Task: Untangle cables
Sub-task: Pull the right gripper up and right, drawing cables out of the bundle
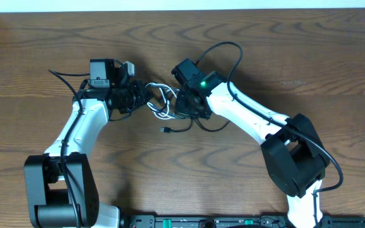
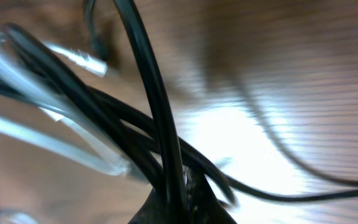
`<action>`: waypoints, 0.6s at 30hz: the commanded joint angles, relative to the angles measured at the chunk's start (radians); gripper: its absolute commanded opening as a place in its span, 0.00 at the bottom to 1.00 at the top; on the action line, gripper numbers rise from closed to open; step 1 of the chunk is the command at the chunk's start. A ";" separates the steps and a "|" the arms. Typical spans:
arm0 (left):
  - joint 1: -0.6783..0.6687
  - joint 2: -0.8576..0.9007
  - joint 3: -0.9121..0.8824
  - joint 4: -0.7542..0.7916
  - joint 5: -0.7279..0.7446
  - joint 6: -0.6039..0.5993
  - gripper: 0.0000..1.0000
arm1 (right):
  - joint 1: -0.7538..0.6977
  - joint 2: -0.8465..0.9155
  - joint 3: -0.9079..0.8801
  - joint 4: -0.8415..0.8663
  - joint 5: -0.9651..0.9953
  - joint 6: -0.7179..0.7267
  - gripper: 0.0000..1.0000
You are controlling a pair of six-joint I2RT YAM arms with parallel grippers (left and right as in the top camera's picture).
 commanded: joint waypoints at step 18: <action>0.027 -0.009 0.010 0.021 -0.067 0.034 0.08 | -0.186 0.015 -0.019 -0.141 0.323 -0.103 0.01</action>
